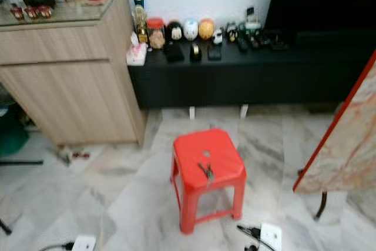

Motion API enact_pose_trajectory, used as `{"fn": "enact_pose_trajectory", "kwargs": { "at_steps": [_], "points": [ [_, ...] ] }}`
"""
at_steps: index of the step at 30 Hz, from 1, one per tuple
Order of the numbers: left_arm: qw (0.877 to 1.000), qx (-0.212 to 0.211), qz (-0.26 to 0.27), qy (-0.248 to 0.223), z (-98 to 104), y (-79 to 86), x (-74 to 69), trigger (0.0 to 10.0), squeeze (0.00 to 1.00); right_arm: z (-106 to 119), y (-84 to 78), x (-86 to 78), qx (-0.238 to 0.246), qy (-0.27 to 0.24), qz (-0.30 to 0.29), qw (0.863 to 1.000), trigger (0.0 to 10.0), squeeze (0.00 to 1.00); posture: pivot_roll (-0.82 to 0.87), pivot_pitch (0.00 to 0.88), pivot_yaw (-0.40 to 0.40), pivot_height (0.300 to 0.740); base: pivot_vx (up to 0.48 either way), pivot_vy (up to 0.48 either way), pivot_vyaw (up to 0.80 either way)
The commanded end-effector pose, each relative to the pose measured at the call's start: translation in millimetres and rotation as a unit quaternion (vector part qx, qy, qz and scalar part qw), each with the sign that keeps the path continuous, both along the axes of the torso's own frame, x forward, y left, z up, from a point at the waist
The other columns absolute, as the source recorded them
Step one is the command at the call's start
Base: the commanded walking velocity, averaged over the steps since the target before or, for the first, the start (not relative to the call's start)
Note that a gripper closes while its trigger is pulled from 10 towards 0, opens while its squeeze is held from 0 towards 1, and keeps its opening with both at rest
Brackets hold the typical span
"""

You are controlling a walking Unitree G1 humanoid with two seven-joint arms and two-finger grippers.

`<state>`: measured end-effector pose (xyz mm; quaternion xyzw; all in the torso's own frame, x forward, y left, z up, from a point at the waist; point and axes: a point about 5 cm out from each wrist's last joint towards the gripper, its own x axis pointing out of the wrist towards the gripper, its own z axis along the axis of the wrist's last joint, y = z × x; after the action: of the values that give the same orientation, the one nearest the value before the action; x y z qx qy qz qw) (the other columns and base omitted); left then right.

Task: Hang keys on a hook

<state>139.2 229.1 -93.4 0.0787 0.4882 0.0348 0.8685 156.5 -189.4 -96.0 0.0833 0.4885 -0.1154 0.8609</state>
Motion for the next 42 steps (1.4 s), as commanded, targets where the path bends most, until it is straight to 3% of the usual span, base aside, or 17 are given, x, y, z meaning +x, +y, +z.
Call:
{"fn": "enact_pose_trajectory", "kwargs": {
  "at_steps": [1, 19, 22, 27, 35, 42],
  "points": [
    [1.0, -0.004, 0.0, 0.003, -1, -3.9, -1.1, 10.0, 0.0, 1, -7.6, 0.0, -0.009, -0.003, -0.004, 1.0, 10.0, 0.0, -0.02, 0.0, -0.002, 0.74, 0.0, 0.0, 0.0],
    [1.0, -0.015, 0.003, 0.002, -2, -2.7, -4.6, 10.0, 0.0, 1, -3.2, -0.7, -0.003, -0.008, 0.005, 1.0, 10.0, 0.0, -0.03, 0.0, 0.019, 0.74, 0.0, 0.0, 0.0],
    [1.0, -0.013, 0.0, 0.0, -1, -1.9, -2.1, 10.0, 0.0, 1, -4.0, 1.6, -0.011, -0.006, 0.012, 1.0, 10.0, 0.0, -0.03, 0.0, 0.022, 0.74, 0.0, 0.0, 0.73],
    [0.999, -0.014, -0.006, -0.032, 8, 4.2, 15.4, 10.0, 0.0, 3, -5.4, 4.3, -0.005, -0.012, -0.011, 1.0, 10.0, 0.0, -0.02, 0.0, 0.027, 0.74, 0.0, 0.0, 0.32],
    [1.0, -0.011, 0.006, -0.001, 3, 9.1, 1.1, 10.0, 0.0, 4, -6.8, 7.2, -0.003, -0.015, -0.018, 1.0, 10.0, 0.0, -0.02, 0.001, 0.02, 0.74, 0.0, 0.0, 0.0],
    [1.0, -0.016, 0.009, 0.002, 1, 6.0, -0.5, 10.0, 0.0, 5, -7.2, 8.9, -0.007, -0.013, -0.005, 1.0, 10.0, 0.0, -0.02, 0.018, 0.016, 0.74, 0.0, 0.0, 0.0]
  ]
}}
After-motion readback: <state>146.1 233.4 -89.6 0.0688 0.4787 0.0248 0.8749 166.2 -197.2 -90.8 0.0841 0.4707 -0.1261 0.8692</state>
